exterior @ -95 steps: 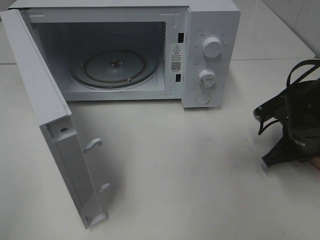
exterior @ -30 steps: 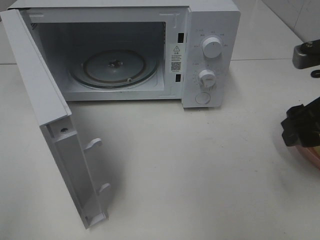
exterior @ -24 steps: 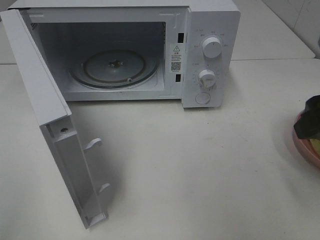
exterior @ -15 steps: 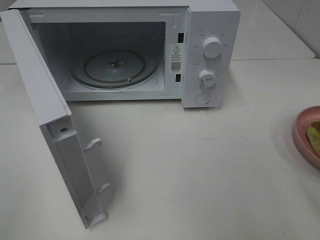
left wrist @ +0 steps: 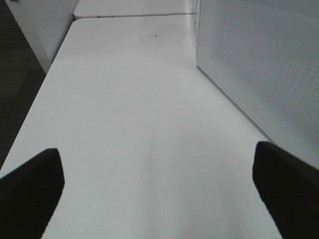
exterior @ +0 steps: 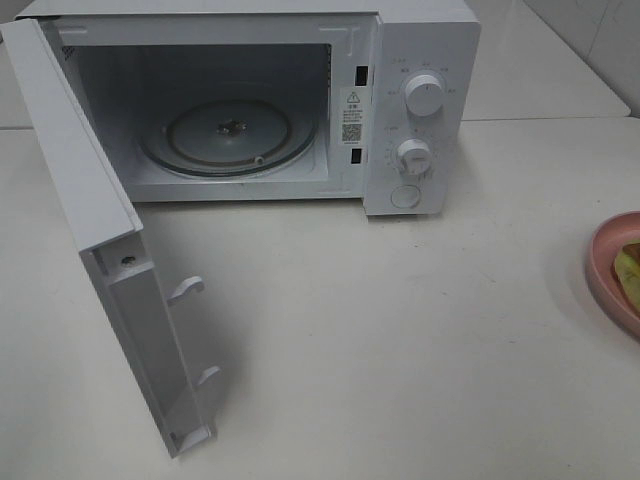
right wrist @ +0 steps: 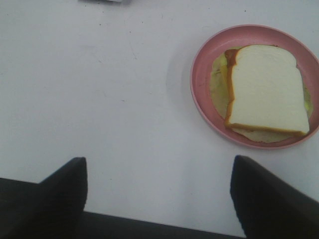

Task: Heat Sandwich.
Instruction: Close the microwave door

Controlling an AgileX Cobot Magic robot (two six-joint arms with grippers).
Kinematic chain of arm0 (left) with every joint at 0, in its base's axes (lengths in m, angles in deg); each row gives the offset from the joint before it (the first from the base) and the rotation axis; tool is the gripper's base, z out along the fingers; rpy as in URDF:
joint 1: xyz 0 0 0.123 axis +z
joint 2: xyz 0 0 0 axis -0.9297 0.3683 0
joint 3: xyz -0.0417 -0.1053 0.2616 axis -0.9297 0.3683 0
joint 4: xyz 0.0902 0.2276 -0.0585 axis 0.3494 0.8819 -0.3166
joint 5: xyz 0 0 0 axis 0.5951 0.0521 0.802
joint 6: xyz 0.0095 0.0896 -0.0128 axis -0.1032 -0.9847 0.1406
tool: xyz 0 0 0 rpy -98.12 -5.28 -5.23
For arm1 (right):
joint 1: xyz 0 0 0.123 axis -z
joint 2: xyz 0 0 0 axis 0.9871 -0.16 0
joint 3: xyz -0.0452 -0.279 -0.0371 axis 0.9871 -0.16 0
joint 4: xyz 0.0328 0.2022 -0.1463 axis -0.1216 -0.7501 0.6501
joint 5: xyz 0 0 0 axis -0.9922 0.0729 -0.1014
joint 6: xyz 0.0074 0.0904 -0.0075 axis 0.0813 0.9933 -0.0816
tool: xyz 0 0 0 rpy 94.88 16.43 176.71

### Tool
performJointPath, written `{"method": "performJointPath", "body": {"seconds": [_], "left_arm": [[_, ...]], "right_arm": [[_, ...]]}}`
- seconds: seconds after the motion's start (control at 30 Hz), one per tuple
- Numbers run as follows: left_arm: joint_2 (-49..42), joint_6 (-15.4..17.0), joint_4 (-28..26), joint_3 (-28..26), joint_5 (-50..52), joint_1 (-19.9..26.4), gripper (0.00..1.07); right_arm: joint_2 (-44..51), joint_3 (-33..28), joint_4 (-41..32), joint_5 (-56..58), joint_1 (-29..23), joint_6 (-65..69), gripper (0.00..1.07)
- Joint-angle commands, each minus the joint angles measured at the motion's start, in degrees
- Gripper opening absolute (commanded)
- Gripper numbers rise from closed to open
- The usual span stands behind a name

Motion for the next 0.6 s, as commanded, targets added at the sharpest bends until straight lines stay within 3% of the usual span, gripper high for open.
{"method": "performJointPath", "body": {"seconds": [0.03, 0.3, 0.6], "left_arm": [[-1.2, 0.3, 0.1, 0.2, 0.6, 0.1, 0.98], [-1.2, 0.3, 0.1, 0.2, 0.6, 0.1, 0.98], [-1.2, 0.3, 0.1, 0.2, 0.6, 0.1, 0.98]], "right_arm": [[3.6, -1.2, -1.3, 0.3, 1.4, -0.6, 0.76], [14.4, -5.3, -3.1, -0.1, 8.9, -1.3, 0.76], [22.6, -7.6, -4.4, -0.7, 12.1, -2.6, 0.76]]}}
